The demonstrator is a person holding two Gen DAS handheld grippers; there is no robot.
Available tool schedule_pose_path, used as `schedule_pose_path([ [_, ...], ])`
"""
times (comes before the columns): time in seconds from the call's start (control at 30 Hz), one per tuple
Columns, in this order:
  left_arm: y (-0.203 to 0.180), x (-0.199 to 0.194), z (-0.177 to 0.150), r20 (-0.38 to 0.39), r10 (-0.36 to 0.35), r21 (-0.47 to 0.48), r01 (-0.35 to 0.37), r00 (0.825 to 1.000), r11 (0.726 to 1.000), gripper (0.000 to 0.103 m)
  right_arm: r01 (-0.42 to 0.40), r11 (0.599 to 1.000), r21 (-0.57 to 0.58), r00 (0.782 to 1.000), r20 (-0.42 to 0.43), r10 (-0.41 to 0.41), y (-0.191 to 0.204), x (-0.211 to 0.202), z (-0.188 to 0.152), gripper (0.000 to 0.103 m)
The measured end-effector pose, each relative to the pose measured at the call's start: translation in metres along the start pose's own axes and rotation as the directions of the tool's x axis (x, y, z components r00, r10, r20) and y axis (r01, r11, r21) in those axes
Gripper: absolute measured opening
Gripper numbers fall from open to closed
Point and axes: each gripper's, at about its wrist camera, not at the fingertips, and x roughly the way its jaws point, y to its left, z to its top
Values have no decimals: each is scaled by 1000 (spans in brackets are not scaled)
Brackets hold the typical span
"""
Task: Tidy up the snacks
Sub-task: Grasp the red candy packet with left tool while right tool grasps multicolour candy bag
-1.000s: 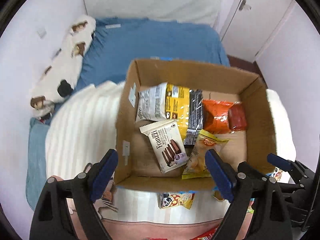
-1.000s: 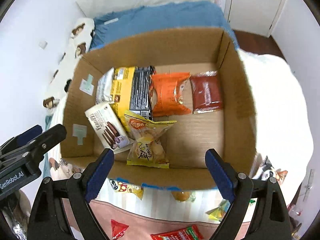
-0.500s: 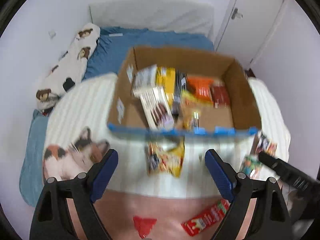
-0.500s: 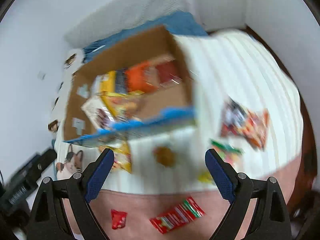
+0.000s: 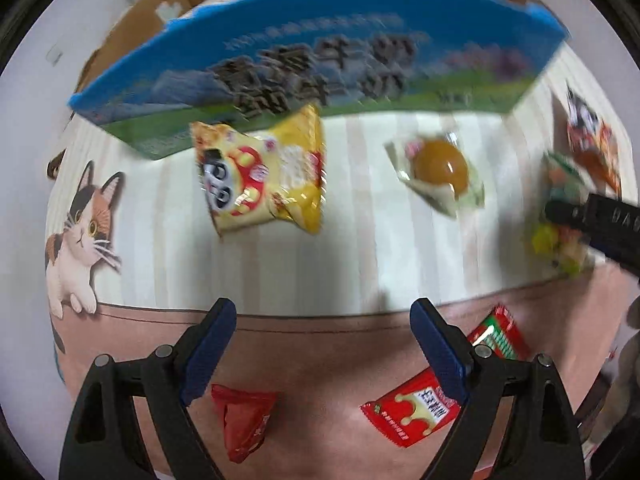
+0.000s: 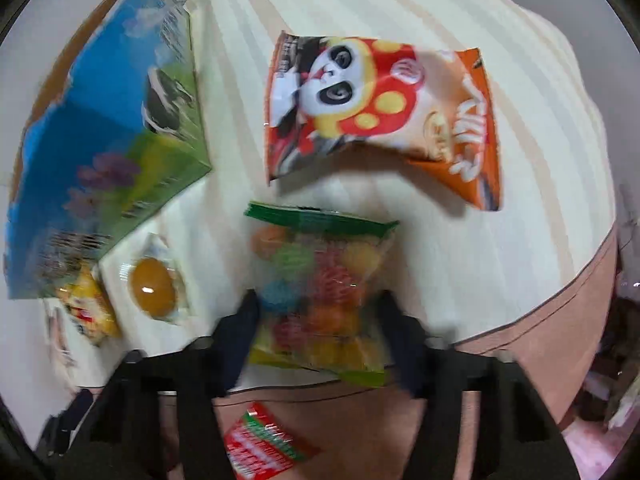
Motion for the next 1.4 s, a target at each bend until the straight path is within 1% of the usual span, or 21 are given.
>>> schedule_pose_path([
  [0.1, -11, -2, -5, 1, -13, 49, 13, 1000, 999, 89, -17, 999, -33, 1000, 15, 18, -10, -7, -10, 50],
  [0.13, -16, -4, -6, -10, -36, 55, 36, 999, 998, 89, -24, 999, -33, 1000, 17, 25, -17, -11, -14, 50],
  [0.23, -30, -8, -2, -17, -94, 65, 95, 995, 993, 89, -56, 998, 6, 998, 14, 56, -45, -20, -27, 49],
  [0.3, -47, -9, -1, -27, -106, 121, 109, 994, 987, 89, -87, 995, 58, 996, 13, 86, -67, -27, -32, 49],
  [0.33, -61, -8, -5, -49, -134, 177, 141, 990, 974, 89, -93, 993, 72, 996, 14, 92, -75, -29, -35, 49],
  [0.4, -80, -4, -15, -97, -160, 257, 181, 982, 949, 89, -101, 991, 93, 995, 14, 100, -90, -33, -40, 49],
  [0.47, -99, 8, -31, -182, -189, 336, 242, 965, 910, 89, -110, 989, 102, 994, 4, 110, -102, -34, -47, 49],
  [0.53, -112, 26, -46, -254, -173, 375, 262, 952, 889, 89, -113, 988, 105, 993, -1, 114, -104, -38, -52, 49],
  [0.6, -120, 40, -52, -289, -143, 391, 253, 947, 885, 89, -118, 988, 102, 993, -8, 120, -108, -40, -59, 49],
  [0.7, -125, 50, -53, -272, -103, 390, 207, 957, 897, 89, -118, 988, 99, 993, -11, 120, -106, -40, -63, 49],
  [0.77, -121, 54, -43, -255, -105, 321, 187, 961, 929, 89, -127, 986, 109, 991, -19, 130, -105, -35, -68, 49],
  [0.87, -105, 57, -25, -233, -113, 208, 163, 966, 964, 89, -135, 984, 116, 990, -29, 139, -103, -32, -73, 49],
  [0.97, -87, 57, -15, -190, -86, 129, 111, 978, 985, 89, -141, 984, 111, 989, -36, 146, -96, -29, -77, 49],
  [1.03, -79, 60, -12, -194, -88, 91, 107, 977, 990, 89, -146, 984, 99, 988, -43, 150, -91, -28, -82, 49],
  [1.1, -71, 61, -15, -212, -112, 64, 129, 971, 990, 89, -153, 984, 94, 986, -55, 158, -86, -25, -85, 49],
  [1.13, -70, 62, -15, -222, -127, 64, 144, 967, 987, 89, -158, 983, 93, 985, -62, 164, -84, -24, -87, 49],
  [1.2, -74, 68, -12, -237, -127, 90, 152, 963, 984, 89, -166, 983, 85, 982, -79, 172, -77, -19, -91, 49],
  [1.27, -75, 70, -13, -235, -118, 110, 148, 965, 983, 89, -161, 984, 74, 981, -97, 168, -71, -13, -94, 52],
  [1.33, -75, 71, -10, -224, -115, 105, 141, 968, 984, 89, -149, 986, 72, 979, -126, 157, -66, -6, -94, 53],
  [1.37, -80, 71, -16, -218, -116, 101, 140, 969, 985, 89, -145, 986, 80, 979, -135, 155, -65, -3, -94, 56],
  [1.4, -79, 71, -18, -211, -114, 95, 137, 971, 986, 84, -146, 986, 78, 978, -138, 156, -63, -2, -94, 59],
])
